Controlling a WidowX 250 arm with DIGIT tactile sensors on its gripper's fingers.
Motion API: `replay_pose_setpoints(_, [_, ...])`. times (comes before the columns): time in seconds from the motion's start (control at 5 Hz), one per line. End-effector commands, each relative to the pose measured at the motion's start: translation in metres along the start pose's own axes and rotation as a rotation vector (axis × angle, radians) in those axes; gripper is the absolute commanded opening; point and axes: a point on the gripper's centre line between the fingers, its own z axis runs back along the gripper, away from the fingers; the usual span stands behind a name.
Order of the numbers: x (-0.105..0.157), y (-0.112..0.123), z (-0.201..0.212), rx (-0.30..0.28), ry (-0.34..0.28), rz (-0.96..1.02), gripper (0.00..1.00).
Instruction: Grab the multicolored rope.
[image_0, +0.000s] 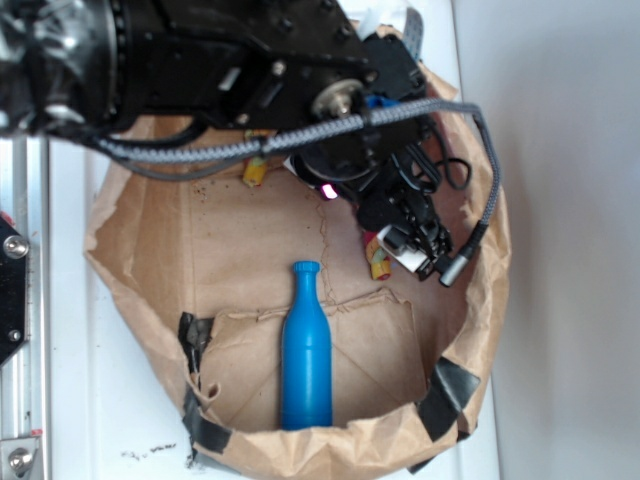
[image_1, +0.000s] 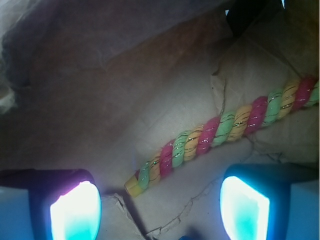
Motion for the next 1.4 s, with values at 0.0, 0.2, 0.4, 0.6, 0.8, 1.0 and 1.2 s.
replay_pose_setpoints(0.0, [0.033,-0.006,-0.017,0.063,-0.052,0.094,1.00])
replay_pose_setpoints(0.2, [0.026,-0.003,-0.024,0.092,-0.060,0.044,1.00])
replay_pose_setpoints(0.4, [0.012,0.006,-0.009,0.082,-0.063,0.005,1.00])
replay_pose_setpoints(0.6, [0.012,0.006,-0.009,0.082,-0.063,0.005,1.00])
replay_pose_setpoints(0.8, [0.012,0.006,-0.009,0.082,-0.063,0.005,1.00])
replay_pose_setpoints(1.0, [0.012,0.006,-0.009,0.082,-0.063,0.005,1.00])
replay_pose_setpoints(1.2, [0.013,0.007,0.000,0.009,-0.045,0.083,1.00])
